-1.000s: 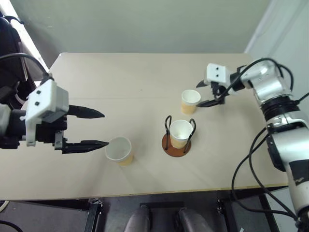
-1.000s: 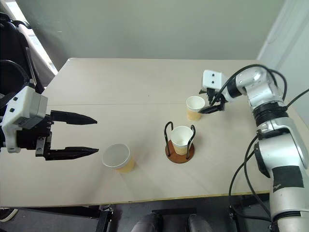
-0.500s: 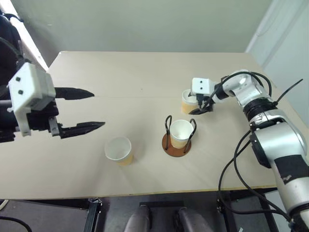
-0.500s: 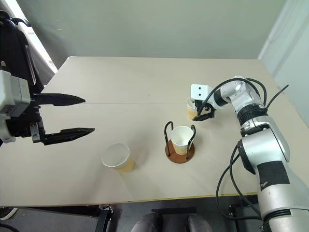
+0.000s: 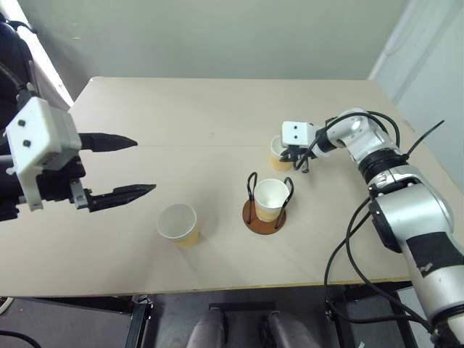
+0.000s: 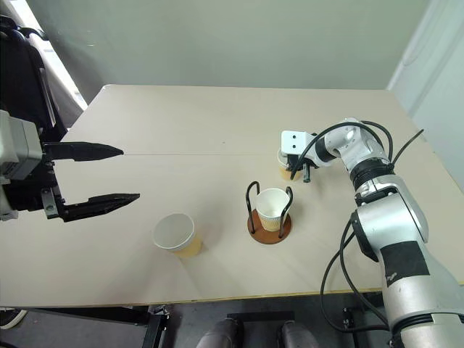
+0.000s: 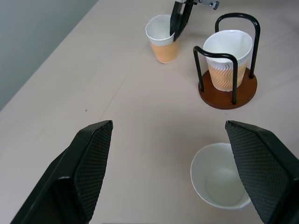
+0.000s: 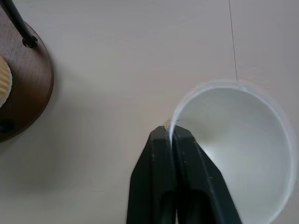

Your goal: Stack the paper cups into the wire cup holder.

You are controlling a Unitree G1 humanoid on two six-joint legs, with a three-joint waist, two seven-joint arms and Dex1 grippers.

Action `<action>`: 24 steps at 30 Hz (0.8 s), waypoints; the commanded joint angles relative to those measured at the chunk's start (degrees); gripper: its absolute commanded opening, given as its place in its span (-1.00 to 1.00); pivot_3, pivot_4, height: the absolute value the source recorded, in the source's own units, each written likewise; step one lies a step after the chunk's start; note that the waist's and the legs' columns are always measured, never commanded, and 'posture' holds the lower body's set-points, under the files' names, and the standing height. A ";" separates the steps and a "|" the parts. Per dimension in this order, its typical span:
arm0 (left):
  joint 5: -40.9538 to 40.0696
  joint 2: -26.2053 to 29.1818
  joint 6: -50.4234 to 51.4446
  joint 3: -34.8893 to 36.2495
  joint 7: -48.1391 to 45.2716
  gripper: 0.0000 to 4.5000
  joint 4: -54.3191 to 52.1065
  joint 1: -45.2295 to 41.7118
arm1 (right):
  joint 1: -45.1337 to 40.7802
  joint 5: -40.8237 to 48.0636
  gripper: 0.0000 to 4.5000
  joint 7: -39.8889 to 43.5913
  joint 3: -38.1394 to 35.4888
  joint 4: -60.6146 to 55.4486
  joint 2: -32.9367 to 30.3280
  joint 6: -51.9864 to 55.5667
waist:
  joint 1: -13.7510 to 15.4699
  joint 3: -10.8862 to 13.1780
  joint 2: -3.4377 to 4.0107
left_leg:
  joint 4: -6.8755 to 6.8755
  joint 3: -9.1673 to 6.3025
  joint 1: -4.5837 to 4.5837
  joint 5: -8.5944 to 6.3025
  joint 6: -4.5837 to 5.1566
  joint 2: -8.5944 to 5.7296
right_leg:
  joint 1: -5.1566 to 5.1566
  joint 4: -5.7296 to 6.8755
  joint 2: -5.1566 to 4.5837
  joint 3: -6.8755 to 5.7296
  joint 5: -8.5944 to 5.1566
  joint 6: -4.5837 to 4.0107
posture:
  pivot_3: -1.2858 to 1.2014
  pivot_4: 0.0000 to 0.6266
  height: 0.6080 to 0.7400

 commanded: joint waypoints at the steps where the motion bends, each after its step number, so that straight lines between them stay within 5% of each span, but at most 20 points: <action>1: 0.01 0.48 -0.99 1.28 0.64 0.85 -0.08 -1.00 | -1.99 0.22 -0.99 0.00 -1.38 -0.47 -0.30 -0.64 | 0.00 0.00 0.00 | 0.00 -0.01 0.00 0.00 -0.01 0.00 | 0.00 0.00 0.00 -0.01 0.00 0.00 | 0.03 -0.52 1.00; 5: 0.06 0.75 -1.80 0.06 0.46 0.85 0.68 -1.73 | -2.54 1.37 -0.99 1.87 -2.39 -1.39 -1.18 -0.84 | 0.01 0.00 0.00 | -0.01 -0.03 0.00 0.00 -0.02 0.00 | 0.00 0.00 0.00 -0.02 0.00 -0.01 | 0.03 -0.52 1.00; 11: 0.09 1.52 -3.52 -2.62 -0.45 0.85 2.78 -3.75 | -4.58 13.94 -0.99 21.16 -10.04 -15.94 -7.89 2.81 | 0.16 0.01 0.02 | -0.06 -0.04 -0.12 0.02 -0.06 -0.01 | -0.06 -0.07 0.00 -0.04 -0.01 -0.03 | 0.03 -0.52 1.00; 18: -0.03 1.80 -4.41 -4.71 -1.75 0.85 4.11 -4.37 | 6.58 41.08 -0.99 24.54 -1.56 -55.43 -22.04 23.67 | 0.05 -0.05 -0.09 | -0.46 -0.05 0.14 0.45 -0.79 0.07 | 0.27 -0.33 0.09 -0.05 -0.11 -0.20 | 0.03 -0.52 1.00; 24: -0.25 1.65 -4.63 -6.08 -1.95 0.85 4.12 -5.02 | 10.44 46.55 -0.99 24.54 3.50 -66.54 -27.50 27.17 | -0.39 -0.01 -0.05 | -0.61 -0.03 0.57 0.34 -0.38 0.19 | 0.37 -0.07 0.21 -0.02 -0.09 -0.29 | 0.03 -0.52 1.00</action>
